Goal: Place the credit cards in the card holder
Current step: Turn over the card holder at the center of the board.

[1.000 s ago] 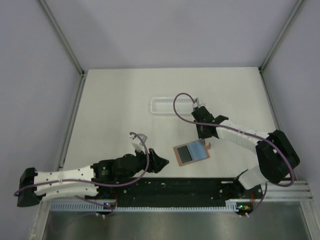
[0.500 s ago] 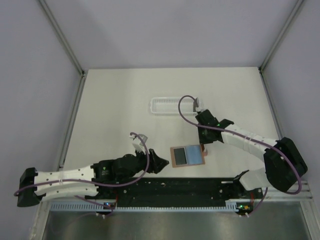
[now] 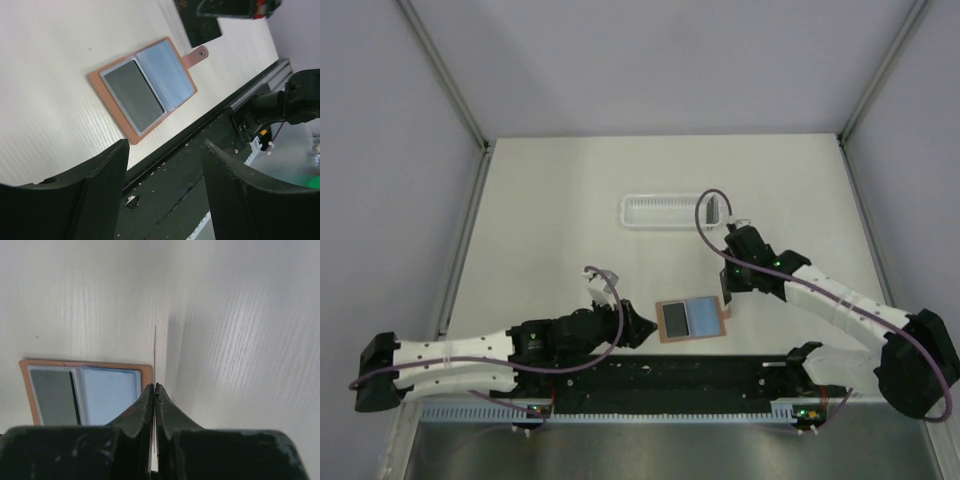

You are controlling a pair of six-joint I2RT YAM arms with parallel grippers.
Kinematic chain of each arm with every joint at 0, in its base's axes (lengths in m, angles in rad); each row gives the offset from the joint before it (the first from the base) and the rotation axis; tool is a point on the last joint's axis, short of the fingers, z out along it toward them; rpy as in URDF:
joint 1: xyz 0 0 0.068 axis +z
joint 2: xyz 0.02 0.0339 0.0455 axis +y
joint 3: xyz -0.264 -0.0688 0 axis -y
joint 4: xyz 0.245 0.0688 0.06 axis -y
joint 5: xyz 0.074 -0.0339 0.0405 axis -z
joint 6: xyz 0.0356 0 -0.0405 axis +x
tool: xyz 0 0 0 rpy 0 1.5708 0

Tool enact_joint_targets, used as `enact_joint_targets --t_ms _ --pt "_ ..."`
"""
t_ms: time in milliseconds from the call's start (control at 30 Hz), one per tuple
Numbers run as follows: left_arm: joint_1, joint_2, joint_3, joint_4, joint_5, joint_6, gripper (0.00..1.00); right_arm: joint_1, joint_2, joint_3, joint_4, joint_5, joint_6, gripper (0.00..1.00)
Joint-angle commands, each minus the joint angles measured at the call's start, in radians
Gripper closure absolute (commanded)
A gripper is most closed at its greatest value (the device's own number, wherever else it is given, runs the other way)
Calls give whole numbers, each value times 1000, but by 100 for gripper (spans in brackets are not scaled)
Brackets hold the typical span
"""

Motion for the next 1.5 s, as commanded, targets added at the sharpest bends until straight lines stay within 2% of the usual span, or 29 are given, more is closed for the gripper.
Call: enact_joint_targets --t_ms 0,100,233,300,467,900,1067,1467 --pt "11 73 52 45 -22 50 35 4 -182 -15 0 85 66 100" --pt "32 160 84 123 8 86 35 2 -248 -40 0 25 89 100" --pt "61 300 156 180 65 115 51 7 -287 -77 -8 -73 128 100" --pt "68 354 191 197 79 138 61 9 -284 -83 -33 -99 137 100" --pt "74 479 277 220 102 187 100 10 -261 -118 -45 -130 149 100" --pt "74 736 337 338 171 218 100 16 -256 -172 -27 -128 119 100" --pt "74 806 355 390 209 225 100 18 -247 -192 6 -173 122 100" --pt "75 935 432 396 243 244 100 19 -222 -209 30 -185 120 100"
